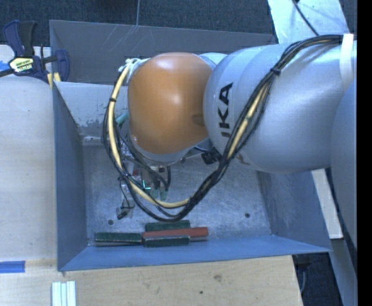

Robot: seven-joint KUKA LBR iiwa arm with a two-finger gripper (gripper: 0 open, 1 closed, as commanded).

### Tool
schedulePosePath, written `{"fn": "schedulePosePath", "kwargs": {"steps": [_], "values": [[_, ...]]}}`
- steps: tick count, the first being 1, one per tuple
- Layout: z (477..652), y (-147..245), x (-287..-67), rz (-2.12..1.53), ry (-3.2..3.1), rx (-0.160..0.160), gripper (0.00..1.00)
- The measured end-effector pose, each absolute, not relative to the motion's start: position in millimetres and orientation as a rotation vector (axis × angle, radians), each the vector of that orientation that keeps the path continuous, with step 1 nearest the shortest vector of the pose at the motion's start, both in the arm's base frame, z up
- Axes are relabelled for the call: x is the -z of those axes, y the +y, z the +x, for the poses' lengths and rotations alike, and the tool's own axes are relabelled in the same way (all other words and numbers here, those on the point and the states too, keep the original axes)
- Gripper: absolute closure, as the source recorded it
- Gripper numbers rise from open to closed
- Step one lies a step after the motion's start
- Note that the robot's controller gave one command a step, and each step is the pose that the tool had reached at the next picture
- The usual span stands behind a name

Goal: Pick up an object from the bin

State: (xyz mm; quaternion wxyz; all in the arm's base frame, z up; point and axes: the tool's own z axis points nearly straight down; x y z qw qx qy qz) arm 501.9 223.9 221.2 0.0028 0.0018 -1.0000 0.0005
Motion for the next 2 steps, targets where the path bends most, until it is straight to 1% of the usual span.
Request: {"fn": "schedulePosePath", "kwargs": {"steps": [1, 2], "values": [[536.5, 211, -120, -0.348, -3.118, -0.004, 0.0], [577.6, 138, -68, -0.281, -3.127, -0.007, 0.0]]}}
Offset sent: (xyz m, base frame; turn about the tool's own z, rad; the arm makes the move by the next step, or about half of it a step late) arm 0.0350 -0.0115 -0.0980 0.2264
